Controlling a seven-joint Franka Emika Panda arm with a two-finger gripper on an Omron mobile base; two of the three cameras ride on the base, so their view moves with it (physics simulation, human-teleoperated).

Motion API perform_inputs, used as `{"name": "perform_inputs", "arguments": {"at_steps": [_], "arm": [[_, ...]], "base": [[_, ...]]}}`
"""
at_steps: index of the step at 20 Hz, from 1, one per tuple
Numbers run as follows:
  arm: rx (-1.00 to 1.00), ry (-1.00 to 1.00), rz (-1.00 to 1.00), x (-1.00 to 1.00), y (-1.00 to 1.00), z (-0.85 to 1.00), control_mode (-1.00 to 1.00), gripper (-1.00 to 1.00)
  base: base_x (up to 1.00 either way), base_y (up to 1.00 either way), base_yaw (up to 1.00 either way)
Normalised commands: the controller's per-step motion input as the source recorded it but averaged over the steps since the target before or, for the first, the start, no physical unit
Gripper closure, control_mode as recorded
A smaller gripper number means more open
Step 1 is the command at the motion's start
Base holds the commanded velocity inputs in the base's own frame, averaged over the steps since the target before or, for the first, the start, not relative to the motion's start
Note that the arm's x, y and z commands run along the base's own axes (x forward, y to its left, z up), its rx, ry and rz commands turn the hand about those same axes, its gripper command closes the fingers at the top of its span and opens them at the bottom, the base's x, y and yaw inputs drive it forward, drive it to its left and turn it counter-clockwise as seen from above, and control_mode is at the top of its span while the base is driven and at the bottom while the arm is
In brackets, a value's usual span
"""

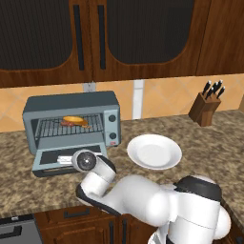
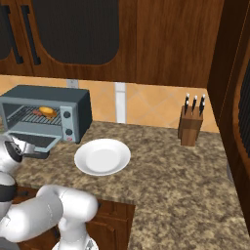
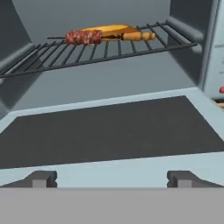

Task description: Pick up the kebab skewer and baguette bread, and place them inside the toaster oven. Close the toaster oven door and start by setting the timer.

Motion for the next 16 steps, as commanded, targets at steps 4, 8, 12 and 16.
{"name": "perform_inputs", "arguments": {"at_steps": [4,8,12,16], "arm": [[0.02,0.16,0.0,-0.58,0.23,0.0,-1.0,-1.0],[0.0,0.11,0.0,-0.33,0.18,-0.02,-1.0,-1.0],[0.0,0.03,0.0,-0.09,0.01,-0.09,-1.0,-1.0],[-0.02,0.0,0.0,0.0,0.03,-0.19,-1.0,-1.0]], "base": [[0.0,0.0,0.0],[0.0,0.0,0.0],[0.0,0.0,0.0],[0.0,0.0,0.0]]}}
